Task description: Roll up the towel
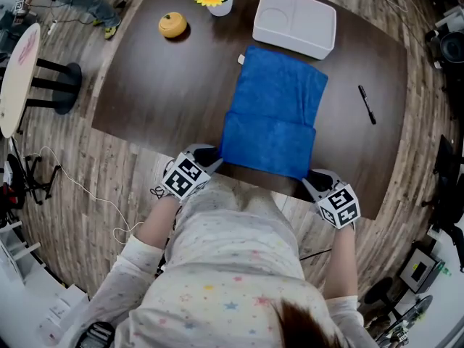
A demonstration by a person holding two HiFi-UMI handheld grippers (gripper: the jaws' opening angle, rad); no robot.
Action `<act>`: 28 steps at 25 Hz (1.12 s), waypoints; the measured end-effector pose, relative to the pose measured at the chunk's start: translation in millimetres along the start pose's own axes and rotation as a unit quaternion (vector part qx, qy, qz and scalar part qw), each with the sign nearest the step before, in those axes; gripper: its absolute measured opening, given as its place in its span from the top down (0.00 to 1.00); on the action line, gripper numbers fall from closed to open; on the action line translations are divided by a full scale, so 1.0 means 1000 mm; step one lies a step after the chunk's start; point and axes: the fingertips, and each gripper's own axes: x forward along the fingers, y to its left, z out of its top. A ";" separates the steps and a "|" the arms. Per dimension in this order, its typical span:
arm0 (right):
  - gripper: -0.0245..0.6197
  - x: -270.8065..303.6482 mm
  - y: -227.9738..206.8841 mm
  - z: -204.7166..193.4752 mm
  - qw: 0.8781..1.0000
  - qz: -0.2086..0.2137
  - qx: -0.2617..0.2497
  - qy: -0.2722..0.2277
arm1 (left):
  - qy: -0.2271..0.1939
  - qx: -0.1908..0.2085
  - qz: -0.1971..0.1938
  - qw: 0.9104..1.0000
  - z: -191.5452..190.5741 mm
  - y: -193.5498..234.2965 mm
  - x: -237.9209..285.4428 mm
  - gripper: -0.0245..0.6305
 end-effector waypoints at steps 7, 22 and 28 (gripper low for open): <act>0.81 0.007 -0.010 0.033 0.999 -0.033 -0.015 -0.031 | -0.020 0.042 0.010 0.999 0.033 0.003 0.007 0.78; 0.83 -0.001 -0.115 0.081 0.987 -0.141 0.017 -0.072 | -0.046 0.031 0.050 0.997 0.054 0.043 0.008 0.78; 0.83 0.036 -0.149 0.089 0.990 -0.136 -0.004 -0.031 | -0.051 0.033 0.059 0.996 0.066 0.052 0.014 0.78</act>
